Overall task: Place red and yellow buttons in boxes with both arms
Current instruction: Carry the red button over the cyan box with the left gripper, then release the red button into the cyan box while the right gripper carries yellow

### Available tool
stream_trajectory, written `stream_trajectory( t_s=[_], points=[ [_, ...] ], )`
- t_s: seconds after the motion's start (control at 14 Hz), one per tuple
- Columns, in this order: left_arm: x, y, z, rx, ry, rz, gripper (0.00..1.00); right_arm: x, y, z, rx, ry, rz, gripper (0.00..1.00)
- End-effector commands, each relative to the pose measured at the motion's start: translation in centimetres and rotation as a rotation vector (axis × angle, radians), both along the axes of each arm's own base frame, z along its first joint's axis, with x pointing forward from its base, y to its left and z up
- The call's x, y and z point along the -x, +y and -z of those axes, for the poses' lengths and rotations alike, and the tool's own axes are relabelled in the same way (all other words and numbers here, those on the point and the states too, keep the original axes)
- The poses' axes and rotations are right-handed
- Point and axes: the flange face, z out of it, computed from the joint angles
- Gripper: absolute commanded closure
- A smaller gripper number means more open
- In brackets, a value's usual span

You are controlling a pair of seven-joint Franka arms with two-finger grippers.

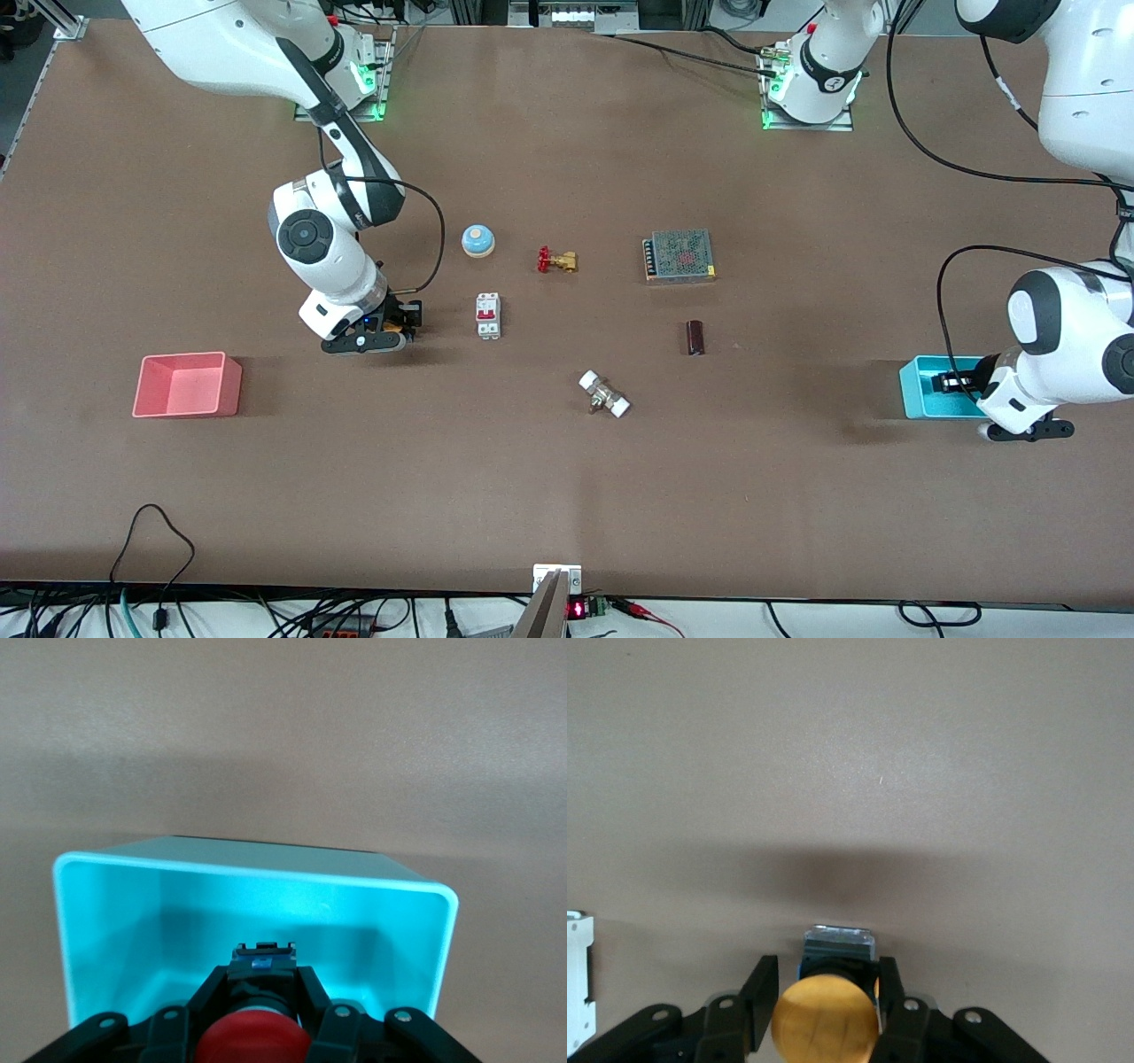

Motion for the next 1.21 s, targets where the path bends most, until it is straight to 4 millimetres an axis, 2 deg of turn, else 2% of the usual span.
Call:
stream_trajectory(
  t_s=[0.0, 0.07, 0.14, 0.21, 0.36, 0.5, 0.64, 0.71, 0.86, 1.0, 1.07, 1.14],
  points=[
    [0.4, 0.2, 1.0, -0.001, -0.026, 0.03, 0.72, -0.4, 0.2, 0.3, 0.006, -0.012, 0.002, 0.63],
    [0.4, 0.1, 0.9, -0.002, -0.027, 0.033, 0.65, -0.4, 0.3, 0.2, 0.004, -0.014, 0.0, 0.7],
    [0.4, 0.1, 1.0, -0.001, -0.026, 0.033, 0.37, -0.4, 0.2, 0.3, 0.005, -0.013, 0.0, 0.77],
    [0.3, 0.2, 0.7, 0.0, -0.031, 0.03, 0.18, -0.4, 0.2, 0.3, 0.005, -0.013, 0.0, 0.81],
    [0.4, 0.3, 0.7, 0.001, -0.028, 0.027, 0.05, -0.4, 0.2, 0.1, 0.004, -0.014, -0.003, 0.85],
    [0.5, 0.7, 0.5, 0.0, -0.028, 0.022, 0.04, -0.9, -0.4, -1.1, 0.006, -0.032, -0.018, 0.87],
    [0.4, 0.8, -0.8, -0.003, -0.027, 0.019, 0.01, -2.1, -3.2, -5.2, 0.023, -0.057, -0.005, 0.89],
    [0.3, 0.6, -2.1, -0.001, -0.015, 0.02, 0.01, -2.7, -4.7, -7.5, 0.039, -0.057, -0.015, 0.89],
    [0.2, 0.1, -4.9, -0.006, -0.021, 0.022, 0.0, -4.4, -9.1, -12.3, 0.075, -0.025, -0.04, 0.89],
    [0.2, -0.6, -7.0, -0.008, -0.021, 0.027, 0.0, -6.2, -13.3, -16.0, 0.08, 0.003, -0.091, 0.89],
    [0.1, -0.9, -8.5, -0.011, -0.028, 0.033, 0.0, -7.3, -16.0, -17.5, 0.062, -0.001, -0.098, 0.89],
    [0.0, -1.9, -10.4, -0.005, -0.024, 0.043, 0.0, -8.3, -19.4, -18.0, 0.041, -0.003, -0.116, 0.89]
  ],
)
